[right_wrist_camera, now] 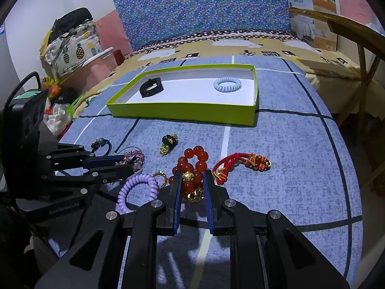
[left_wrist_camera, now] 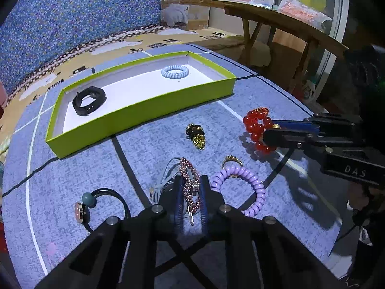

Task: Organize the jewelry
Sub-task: 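Lift both bracelets off the bed, adjusting the left tool's grip on the pink bracelet, then carry both bracelets into the green box and open both tools to release them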

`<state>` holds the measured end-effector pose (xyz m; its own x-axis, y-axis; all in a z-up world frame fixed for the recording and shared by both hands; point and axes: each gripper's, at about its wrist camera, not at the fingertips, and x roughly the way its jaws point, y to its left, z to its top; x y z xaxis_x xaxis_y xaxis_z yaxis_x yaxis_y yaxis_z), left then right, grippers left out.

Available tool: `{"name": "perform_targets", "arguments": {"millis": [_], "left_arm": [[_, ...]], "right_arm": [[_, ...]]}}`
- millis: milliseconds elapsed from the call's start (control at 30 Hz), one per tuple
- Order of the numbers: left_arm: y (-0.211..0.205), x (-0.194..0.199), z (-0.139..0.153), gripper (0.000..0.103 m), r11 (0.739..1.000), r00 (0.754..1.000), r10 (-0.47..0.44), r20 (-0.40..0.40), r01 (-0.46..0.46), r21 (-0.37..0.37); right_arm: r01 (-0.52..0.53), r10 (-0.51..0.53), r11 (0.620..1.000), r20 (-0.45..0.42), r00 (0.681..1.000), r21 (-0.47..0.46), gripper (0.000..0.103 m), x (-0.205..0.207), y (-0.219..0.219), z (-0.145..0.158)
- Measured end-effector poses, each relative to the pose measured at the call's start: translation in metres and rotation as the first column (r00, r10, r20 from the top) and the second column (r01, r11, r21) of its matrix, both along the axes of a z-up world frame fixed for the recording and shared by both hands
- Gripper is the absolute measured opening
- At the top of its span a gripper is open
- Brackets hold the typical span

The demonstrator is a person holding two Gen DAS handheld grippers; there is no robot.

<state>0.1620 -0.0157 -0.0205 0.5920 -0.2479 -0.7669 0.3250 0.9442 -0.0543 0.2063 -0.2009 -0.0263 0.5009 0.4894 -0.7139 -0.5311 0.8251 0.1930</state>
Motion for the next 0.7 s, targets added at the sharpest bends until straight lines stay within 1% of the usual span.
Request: {"name": "perform_targets", "arguments": {"millis": [67,133,200,233,267,400,533,700], "left_arm": [[0.000,-0.001,0.002,0.012,1.000,1.000,0.002,0.015,-0.002,0.002],[0.002,-0.002,0.004,0.012,1.000,1.000,0.008,0.029,-0.008,-0.014],[0.008,-0.005,0.010,0.012,0.998,0.998,0.016,0.056,-0.013,-0.056],[0.010,-0.006,0.013,0.012,0.997,0.997,0.018,0.071,-0.012,-0.082],[0.015,-0.009,0.019,0.012,0.992,0.995,0.017,0.098,-0.005,-0.126],[0.031,-0.016,0.034,0.012,0.967,0.985,0.040,0.166,0.004,-0.255],[0.041,-0.016,0.041,0.012,0.953,0.981,0.069,0.182,-0.011,-0.302],[0.053,-0.009,0.046,0.012,0.944,0.978,0.116,0.172,-0.055,-0.326]], "right_arm": [[0.001,-0.001,1.000,-0.002,1.000,0.001,0.017,0.000,0.000,0.000],[0.001,-0.001,1.000,-0.001,1.000,0.002,0.017,0.000,-0.001,0.000],[0.001,-0.001,1.000,0.001,1.000,0.004,0.017,0.001,-0.001,0.000],[0.000,0.000,1.000,0.002,1.000,0.005,0.017,0.000,-0.002,0.000],[0.001,-0.001,1.000,0.004,1.000,0.005,0.017,0.000,-0.002,0.001],[0.001,-0.001,1.000,0.004,1.000,0.006,0.017,0.000,-0.003,0.001],[-0.001,0.001,1.000,0.007,1.000,0.005,0.017,-0.001,-0.003,0.003],[-0.002,0.002,1.000,0.019,1.000,0.009,0.017,-0.001,-0.001,0.008]]}}
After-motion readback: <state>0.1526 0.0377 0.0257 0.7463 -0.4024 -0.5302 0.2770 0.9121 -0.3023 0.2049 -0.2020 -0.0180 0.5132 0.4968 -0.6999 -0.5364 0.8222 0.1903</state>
